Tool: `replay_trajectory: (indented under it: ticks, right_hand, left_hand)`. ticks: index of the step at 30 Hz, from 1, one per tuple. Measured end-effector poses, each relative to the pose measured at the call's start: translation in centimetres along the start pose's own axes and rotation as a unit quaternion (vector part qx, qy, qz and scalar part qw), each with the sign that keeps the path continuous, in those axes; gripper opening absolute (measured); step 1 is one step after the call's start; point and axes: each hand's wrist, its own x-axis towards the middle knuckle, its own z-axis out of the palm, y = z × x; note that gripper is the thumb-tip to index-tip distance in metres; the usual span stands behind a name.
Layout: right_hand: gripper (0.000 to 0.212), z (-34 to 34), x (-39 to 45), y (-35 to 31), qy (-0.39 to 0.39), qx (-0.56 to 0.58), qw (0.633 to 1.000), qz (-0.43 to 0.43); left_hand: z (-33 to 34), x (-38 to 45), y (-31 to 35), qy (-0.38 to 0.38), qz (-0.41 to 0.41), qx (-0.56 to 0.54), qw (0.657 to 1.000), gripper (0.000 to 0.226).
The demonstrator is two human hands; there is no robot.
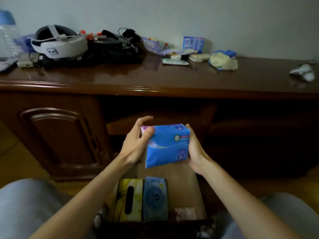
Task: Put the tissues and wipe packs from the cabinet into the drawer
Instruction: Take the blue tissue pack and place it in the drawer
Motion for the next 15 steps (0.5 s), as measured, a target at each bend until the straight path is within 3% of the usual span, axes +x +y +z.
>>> replay_trajectory:
  ticks: [3,5,8,11,15]
  right_hand:
    - [0.080,-1.1,0.4,5.0,-0.047,-0.064,0.994,0.078]
    - [0.075,-1.7,0.9,8.0,-0.071,-0.085,0.989,0.101]
    - [0.055,-2.3,2.5,11.4,-0.081,-0.114,0.983,0.115]
    - [0.055,-3.1,4.6,13.7,-0.036,-0.075,0.987,0.135]
    - [0.054,-5.5,6.0,16.3,0.014,-0.040,0.987,0.156]
  left_hand:
    - [1.0,-2.6,-4.9,0.026,-0.190,0.002,0.981,0.104]
    - [1.8,-3.8,-8.0,0.034,-0.275,-0.031,0.960,0.109]
    - [3.2,-5.4,-12.0,0.055,-0.343,-0.084,0.934,0.089]
    - [4.4,-5.9,-14.3,0.005,-0.372,-0.127,0.919,0.083]
    - [5.8,-5.0,-16.1,0.008,-0.389,-0.169,0.905,0.060]
